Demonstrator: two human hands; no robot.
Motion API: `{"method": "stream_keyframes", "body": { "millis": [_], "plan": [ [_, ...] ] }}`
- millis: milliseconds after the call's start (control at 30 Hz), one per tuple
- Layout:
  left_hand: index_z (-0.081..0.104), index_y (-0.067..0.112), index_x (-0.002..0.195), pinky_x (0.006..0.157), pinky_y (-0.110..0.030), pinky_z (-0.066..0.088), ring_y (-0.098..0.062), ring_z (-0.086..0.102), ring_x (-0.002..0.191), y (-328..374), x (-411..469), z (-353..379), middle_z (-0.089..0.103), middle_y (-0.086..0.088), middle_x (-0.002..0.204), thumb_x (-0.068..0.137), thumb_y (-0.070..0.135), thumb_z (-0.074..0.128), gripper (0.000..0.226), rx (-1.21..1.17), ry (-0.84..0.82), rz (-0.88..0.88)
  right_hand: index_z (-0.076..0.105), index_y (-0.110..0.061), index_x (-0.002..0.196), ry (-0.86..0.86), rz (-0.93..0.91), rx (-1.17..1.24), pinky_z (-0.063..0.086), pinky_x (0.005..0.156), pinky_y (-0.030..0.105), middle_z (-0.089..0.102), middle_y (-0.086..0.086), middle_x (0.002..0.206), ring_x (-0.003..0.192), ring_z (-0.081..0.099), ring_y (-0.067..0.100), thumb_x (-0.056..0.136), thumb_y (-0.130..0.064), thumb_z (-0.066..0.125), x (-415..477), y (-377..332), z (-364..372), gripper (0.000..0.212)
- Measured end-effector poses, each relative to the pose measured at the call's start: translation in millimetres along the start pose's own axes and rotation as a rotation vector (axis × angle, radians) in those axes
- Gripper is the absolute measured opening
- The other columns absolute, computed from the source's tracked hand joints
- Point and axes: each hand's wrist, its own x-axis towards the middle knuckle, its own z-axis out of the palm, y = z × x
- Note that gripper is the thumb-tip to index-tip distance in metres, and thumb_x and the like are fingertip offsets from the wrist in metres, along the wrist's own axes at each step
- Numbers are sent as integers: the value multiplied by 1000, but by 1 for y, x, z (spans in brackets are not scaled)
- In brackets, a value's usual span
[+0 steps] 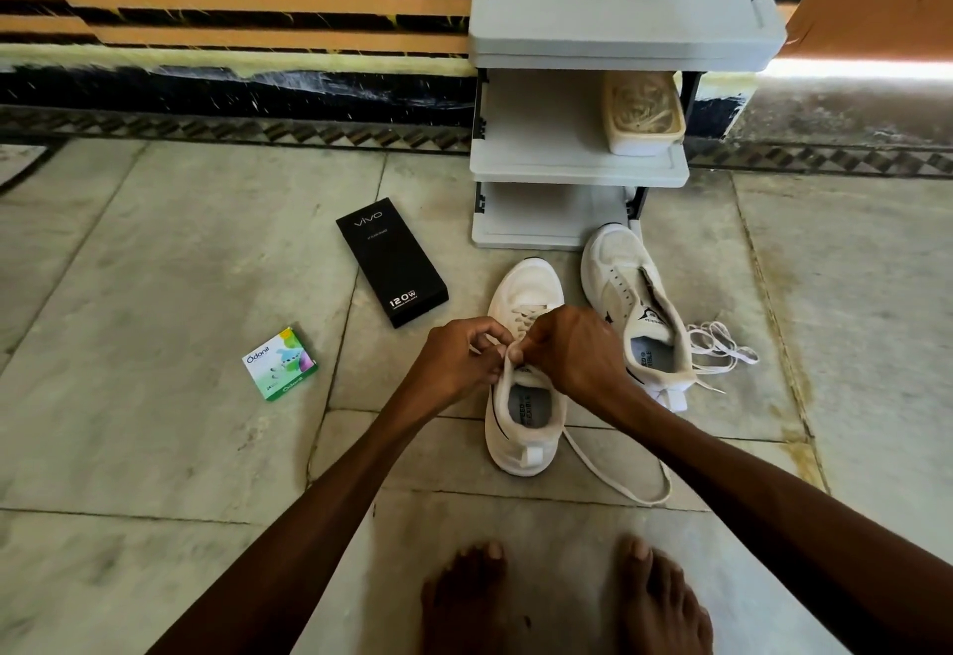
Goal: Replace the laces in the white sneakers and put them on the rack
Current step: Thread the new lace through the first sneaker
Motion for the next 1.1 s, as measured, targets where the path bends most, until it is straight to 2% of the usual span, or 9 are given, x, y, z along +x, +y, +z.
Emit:
{"method": "stream_keyframes", "body": {
  "millis": [267,367,500,667,800,900,933,1000,1100],
  "plan": [
    [69,16,93,70,-21,56,-9,66,71,-5,-5,8,67,5,81,92,19,65,4,145,122,112,65,-21,91,197,-158,-118,46,64,30,66,-2,89,79,59,19,83,-42,70,-29,-6,-3,23],
    [67,14,94,71,-21,56,-8,65,72,-11,-8,12,67,4,83,94,20,62,9,179,214,146,62,-21,94,39,-158,-130,46,63,30,63,-3,93,78,58,17,82,-42,69,-39,-5,2,25],
    [58,14,95,58,-17,56,-8,67,63,-17,-13,21,66,-1,86,98,15,54,6,79,400,34,54,-23,104,-78,-181,-128,52,69,34,59,-1,106,86,60,20,82,-33,71,-42,4,4,30],
    [53,15,100,53,-21,54,-15,67,65,-15,6,10,64,-7,90,102,14,46,7,28,596,-62,45,-18,108,101,-185,-211,45,61,34,60,2,106,86,59,24,83,-34,69,-49,10,11,39],
    [54,10,103,63,-20,57,-18,72,78,11,22,-25,67,-11,95,101,7,46,9,-447,720,-95,45,-18,104,214,-113,-183,33,57,30,61,0,98,82,60,22,75,-40,76,-53,16,15,48],
    [56,4,101,68,-30,59,-20,71,76,35,20,-41,68,-11,85,99,4,48,8,-1054,391,-212,41,-20,103,272,-4,-66,33,56,30,54,-4,97,80,57,19,68,-43,80,-55,18,18,57],
    [57,6,99,65,-30,58,-16,67,68,40,16,-41,65,-7,78,99,5,48,9,-1000,283,-201,40,-21,105,280,36,-20,32,57,30,53,-4,99,82,56,19,67,-45,80,-55,19,19,60],
    [59,14,97,60,-27,50,-10,56,58,41,6,-35,60,-2,73,100,9,48,12,-499,144,-102,40,-19,110,285,122,72,34,61,31,53,-3,106,89,57,21,66,-48,80,-55,22,23,66],
    [62,21,103,68,-31,49,-17,63,78,32,-7,-17,68,-1,94,101,19,46,16,254,-8,-5,38,-17,117,255,209,155,36,68,32,53,0,114,100,56,23,66,-51,80,-54,24,31,74]
  ]
}}
